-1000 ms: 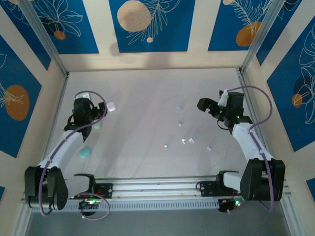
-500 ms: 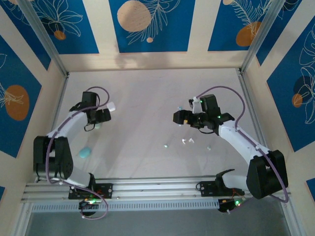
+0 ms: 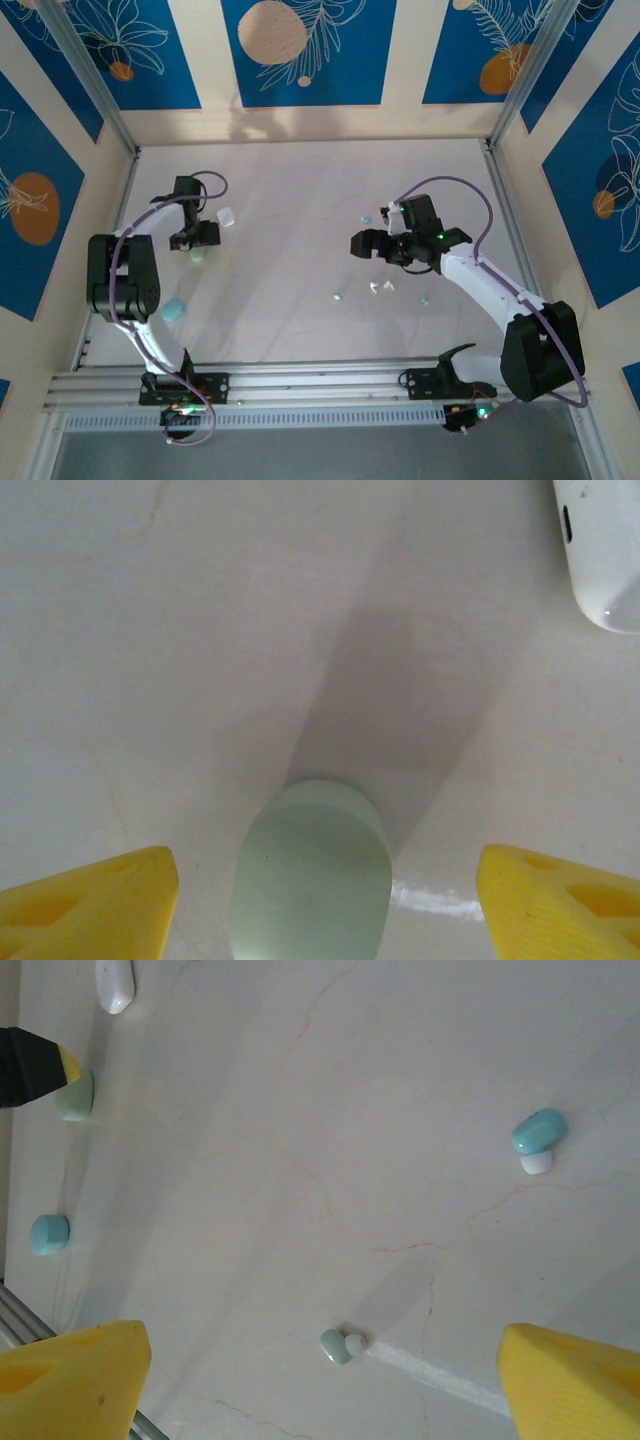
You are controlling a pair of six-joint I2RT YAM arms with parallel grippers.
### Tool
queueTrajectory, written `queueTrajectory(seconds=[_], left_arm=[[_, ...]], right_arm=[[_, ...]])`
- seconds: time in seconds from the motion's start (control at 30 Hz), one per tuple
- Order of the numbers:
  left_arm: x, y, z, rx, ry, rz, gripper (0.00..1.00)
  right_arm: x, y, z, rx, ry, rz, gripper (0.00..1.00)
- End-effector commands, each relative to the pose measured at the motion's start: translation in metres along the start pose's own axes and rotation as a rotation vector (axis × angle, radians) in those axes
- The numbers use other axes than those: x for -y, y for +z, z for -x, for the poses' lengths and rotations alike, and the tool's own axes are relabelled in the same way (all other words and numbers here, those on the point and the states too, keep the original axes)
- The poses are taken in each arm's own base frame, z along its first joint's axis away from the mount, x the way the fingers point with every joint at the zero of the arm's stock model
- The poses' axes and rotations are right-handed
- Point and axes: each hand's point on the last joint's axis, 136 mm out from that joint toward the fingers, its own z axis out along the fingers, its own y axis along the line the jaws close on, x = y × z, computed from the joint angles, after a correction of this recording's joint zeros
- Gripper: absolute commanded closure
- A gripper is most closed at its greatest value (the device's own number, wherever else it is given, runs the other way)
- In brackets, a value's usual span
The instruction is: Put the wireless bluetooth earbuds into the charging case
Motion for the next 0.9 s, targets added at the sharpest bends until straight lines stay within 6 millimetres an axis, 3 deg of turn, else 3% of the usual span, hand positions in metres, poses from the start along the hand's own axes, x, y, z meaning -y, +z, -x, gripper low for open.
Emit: queueTrajectory(seconds=[0.0,0.2,0.53,0.67,0.77,0.87], left_arm=[[-0.001,0.004,-0.006,-0.063,0.035,-0.012,0.27],[-0.002,0.010,-0.006,-0.073,0.050,0.004,0.33],[0.010,0.014,-0.019,-0.128,0.057,-0.069,0.53],[0.033,0.005,-0.027,-0.140,0.077,-0.185,0.62],[0.056,-0.008,-0.035,-0.125,0.101,-0.259,0.63],[0.089,-0.020,-0.050,-0.099,0.192,-0.303,0.62]], right_arm=[[-0.005,-0.007,0.005,0.007,-0.030,-0.014,0.10],[-0.003,-0.008,0.005,0.006,-0.031,-0.029,0.10],[0.003,-0.010,0.003,0.010,-0.021,-0.062,0.10],[0.007,-0.012,0.002,0.025,-0.002,-0.082,0.10],[0.013,-0.015,0.000,0.040,0.023,-0.105,0.10],[0.030,-0.018,-0.002,0.052,0.096,-0.172,0.09]])
